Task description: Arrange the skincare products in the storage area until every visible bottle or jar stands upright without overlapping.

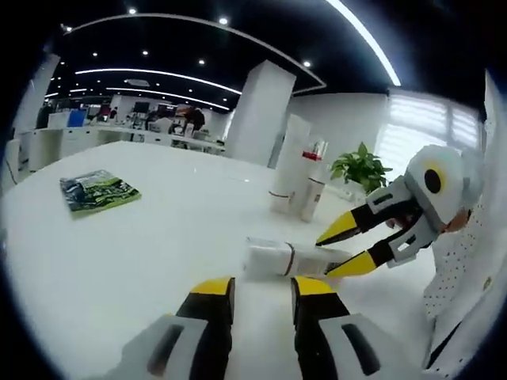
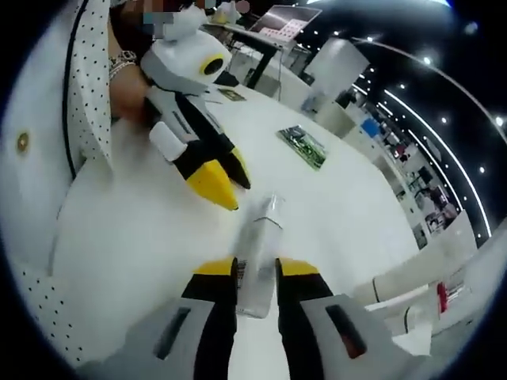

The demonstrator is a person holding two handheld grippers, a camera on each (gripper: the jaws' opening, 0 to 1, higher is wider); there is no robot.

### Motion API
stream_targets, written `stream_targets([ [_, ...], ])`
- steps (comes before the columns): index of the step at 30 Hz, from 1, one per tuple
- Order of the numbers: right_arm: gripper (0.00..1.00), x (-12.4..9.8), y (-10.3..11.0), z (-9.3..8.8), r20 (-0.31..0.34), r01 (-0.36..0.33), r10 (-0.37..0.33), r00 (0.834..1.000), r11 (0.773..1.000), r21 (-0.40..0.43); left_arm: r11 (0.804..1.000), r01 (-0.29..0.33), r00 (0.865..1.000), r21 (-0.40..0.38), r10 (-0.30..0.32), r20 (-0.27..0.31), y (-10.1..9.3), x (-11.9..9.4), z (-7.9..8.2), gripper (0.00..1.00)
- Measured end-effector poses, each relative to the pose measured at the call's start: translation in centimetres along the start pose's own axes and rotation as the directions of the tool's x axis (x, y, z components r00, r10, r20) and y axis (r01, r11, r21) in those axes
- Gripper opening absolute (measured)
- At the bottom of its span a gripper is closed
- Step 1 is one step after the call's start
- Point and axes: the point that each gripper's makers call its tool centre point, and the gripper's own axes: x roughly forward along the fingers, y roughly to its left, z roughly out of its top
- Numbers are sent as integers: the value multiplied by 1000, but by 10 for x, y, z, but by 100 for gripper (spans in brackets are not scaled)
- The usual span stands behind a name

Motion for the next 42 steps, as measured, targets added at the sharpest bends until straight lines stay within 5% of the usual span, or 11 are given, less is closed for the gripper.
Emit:
stream_targets([
  [6,16,-1,3,1,3,-23,23,1000,1000,0,997,13,1000,80,-12,-6,-3,-2,-5,29],
  [14,15,-3,10,4,29,-86,87,996,996,-18,998,-7,1000,54,5,28,7,-10,-1,29],
  [18,14,-3,15,6,57,-137,135,989,990,32,998,-8,999,64,6,34,7,-13,0,29],
  [20,14,21,-32,-18,81,-163,158,984,985,64,998,-18,999,64,16,33,9,-15,0,28],
  [32,15,30,-45,-28,178,-250,200,963,912,324,988,-92,996,127,90,23,20,-20,-2,26],
  [34,15,31,-47,-29,189,-275,219,957,894,353,987,-86,996,133,84,21,19,-21,-2,26],
  [36,15,32,-44,-27,220,-329,259,941,853,405,987,-85,996,134,83,20,18,-21,-2,27],
  [42,15,33,-36,-26,322,-468,341,883,680,564,990,-55,998,132,54,11,14,-22,-4,27],
])
